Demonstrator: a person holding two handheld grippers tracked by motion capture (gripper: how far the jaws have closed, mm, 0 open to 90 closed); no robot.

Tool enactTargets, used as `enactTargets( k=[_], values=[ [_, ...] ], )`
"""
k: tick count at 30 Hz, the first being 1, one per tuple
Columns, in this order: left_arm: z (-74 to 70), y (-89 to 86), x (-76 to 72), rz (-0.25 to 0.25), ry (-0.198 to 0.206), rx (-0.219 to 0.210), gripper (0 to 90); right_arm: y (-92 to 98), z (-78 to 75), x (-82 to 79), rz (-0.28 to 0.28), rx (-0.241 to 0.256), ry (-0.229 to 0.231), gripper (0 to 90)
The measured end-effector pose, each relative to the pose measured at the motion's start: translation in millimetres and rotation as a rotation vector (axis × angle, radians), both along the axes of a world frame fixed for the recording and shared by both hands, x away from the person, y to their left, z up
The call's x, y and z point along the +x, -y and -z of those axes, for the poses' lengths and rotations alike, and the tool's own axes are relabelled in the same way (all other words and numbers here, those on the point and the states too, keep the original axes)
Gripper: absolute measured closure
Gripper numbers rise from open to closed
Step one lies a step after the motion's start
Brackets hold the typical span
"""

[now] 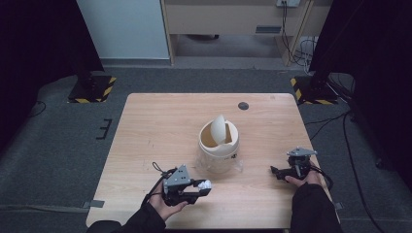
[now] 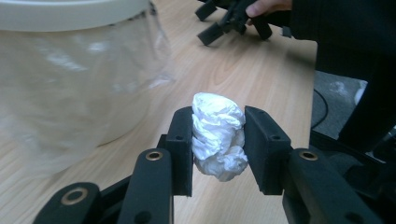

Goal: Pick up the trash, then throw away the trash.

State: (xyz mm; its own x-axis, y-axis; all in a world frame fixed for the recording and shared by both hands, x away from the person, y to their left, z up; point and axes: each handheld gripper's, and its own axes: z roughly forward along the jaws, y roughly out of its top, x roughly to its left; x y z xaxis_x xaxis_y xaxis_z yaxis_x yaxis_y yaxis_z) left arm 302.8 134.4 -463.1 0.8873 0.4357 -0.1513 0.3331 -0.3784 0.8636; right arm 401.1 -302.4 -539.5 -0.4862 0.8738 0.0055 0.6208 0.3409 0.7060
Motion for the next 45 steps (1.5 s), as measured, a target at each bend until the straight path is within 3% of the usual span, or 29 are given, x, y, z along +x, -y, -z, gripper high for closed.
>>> enactTargets(
  k=[10, 29, 38, 45],
  values=[
    [-13.2, -31.3, 11.4, -0.130, 0.022, -0.084, 63.9, -0.2, 0.0, 0.0, 0.001, 0.003, 0.000, 0.5],
    [-42.3, -75.9, 32.6, -0.304, 0.093, -0.226, 63.6, -0.1, 0.0, 0.1, 0.000, 0.002, 0.000, 0.5],
    [-54.9, -92.6, 40.9, -0.356, 0.122, -0.263, 63.5, -0.2, 0.0, 0.0, 0.001, 0.003, -0.001, 0.5],
    [-65.2, -90.4, 50.2, -0.361, 0.143, -0.288, 63.5, -0.1, 0.0, 0.0, 0.001, 0.002, 0.000, 0.5]
  ],
)
